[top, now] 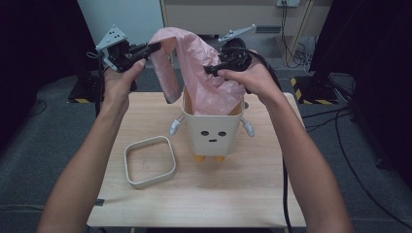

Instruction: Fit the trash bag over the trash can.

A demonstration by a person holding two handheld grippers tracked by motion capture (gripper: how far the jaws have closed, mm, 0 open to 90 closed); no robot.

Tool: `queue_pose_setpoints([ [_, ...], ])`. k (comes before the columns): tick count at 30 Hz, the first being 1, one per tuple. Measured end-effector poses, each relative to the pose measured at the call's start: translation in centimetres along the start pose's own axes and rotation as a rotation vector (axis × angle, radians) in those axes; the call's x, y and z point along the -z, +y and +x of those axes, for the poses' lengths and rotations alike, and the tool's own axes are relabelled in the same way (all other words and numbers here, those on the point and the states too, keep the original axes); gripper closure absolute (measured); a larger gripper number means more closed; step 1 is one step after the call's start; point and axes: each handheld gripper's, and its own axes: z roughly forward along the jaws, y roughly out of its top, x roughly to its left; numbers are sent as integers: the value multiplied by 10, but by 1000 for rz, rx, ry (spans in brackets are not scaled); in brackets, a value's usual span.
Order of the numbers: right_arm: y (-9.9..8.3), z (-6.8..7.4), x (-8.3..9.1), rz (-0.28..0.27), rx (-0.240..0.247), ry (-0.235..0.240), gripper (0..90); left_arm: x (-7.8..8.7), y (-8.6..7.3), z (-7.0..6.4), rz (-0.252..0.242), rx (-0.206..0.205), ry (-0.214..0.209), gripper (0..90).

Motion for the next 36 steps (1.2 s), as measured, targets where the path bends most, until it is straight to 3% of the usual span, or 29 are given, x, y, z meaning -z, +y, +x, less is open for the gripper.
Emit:
queue_pose_setpoints([
  [1,0,0,0,0,0,0,408,0,0,-1,-1,-2,-5,893],
  [4,-1,2,-5,30,23,-7,592,-1,-1,-4,4,-12,-14,892],
  [5,-1,3,-7,36,29,-1,692,-1,-1,-4,6,-14,-16,892],
  [7,-1,3,-7,37,29,-3,742,-2,-2,-4,5,-14,-18,893],
  [8,-1,2,-7,30,20,5,830,-2,-2,-4,5,-14,-16,893],
  [11,-1,3,-6,17,10,18,870,-1,-2,-2,1,-8,-13,892],
  [12,-1,7,-4,15,5,46,881,1,-2,0,-3,-5,-8,892],
  [15,0,17,-3,24,7,94,884,4,-2,3,-18,9,0,892],
  [22,-4,43,-9,106,40,158,884,11,-5,2,-39,10,-5,892],
  [24,-6,50,-10,133,44,163,884,13,-8,1,-42,12,-10,892],
  [30,-7,57,-11,139,76,165,873,13,-13,-1,-39,15,-17,892],
  [32,-8,56,-8,131,108,130,775,12,-13,-2,-39,13,-19,892],
  [34,-10,53,1,102,102,110,616,12,-12,-2,-41,13,-19,893],
  [35,-10,53,1,102,102,110,616,12,-12,-2,-41,13,-19,892],
  [36,-10,50,8,76,102,104,523,12,-12,-2,-39,12,-18,892],
])
